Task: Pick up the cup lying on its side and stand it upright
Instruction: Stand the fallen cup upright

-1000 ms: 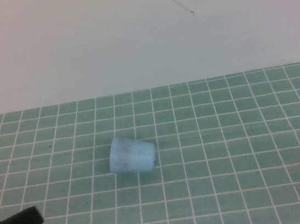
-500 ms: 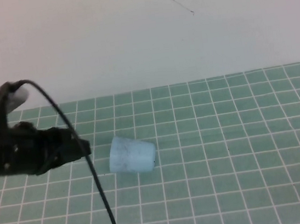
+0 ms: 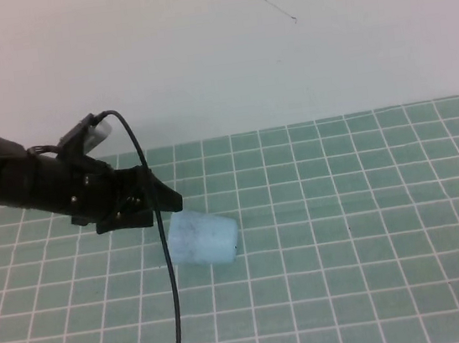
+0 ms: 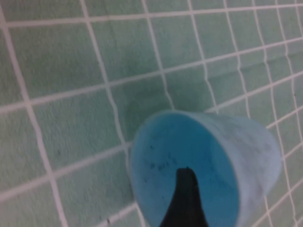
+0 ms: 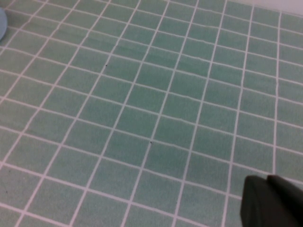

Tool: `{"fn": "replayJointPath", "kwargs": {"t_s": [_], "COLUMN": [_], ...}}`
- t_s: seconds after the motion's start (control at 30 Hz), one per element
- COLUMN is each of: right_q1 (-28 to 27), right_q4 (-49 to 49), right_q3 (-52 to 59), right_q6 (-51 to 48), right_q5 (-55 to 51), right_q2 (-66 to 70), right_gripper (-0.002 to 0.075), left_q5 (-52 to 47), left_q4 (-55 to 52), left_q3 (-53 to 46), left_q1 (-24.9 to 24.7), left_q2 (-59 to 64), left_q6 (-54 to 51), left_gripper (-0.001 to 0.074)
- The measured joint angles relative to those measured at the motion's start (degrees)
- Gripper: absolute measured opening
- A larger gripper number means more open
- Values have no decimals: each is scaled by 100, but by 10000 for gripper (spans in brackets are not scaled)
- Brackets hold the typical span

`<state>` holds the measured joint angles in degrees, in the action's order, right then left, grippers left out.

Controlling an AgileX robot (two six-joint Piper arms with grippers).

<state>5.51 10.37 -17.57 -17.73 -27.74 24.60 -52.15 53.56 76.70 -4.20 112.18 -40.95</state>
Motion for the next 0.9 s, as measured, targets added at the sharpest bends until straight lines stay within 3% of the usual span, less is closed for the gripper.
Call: {"fn": "replayJointPath", "kwargs": {"t_s": [0.17, 0.23, 0.53, 0.8, 0.9], "right_q1": [0, 0, 0, 0, 0], "right_q4": [0, 0, 0, 0, 590], "right_q3": [0, 0, 0, 0, -5], "right_q6": [0, 0, 0, 11, 68], "right_q5": [0, 0, 49, 72, 87], "right_q2": [0, 0, 0, 0, 11], "right_gripper": [-2, -3, -3, -3, -3], "left_q5": [-262, -418, -591, -679, -760], "left_q4": [11, 47, 136, 183, 145], "left_q3": [400, 456, 469, 473, 473], "left_q1": [0, 0, -103, -286, -351], "left_q2": [447, 558, 685, 675, 622], "left_q6": [90, 103, -44, -295, -377], "left_gripper": [495, 458, 139, 61, 44]}}
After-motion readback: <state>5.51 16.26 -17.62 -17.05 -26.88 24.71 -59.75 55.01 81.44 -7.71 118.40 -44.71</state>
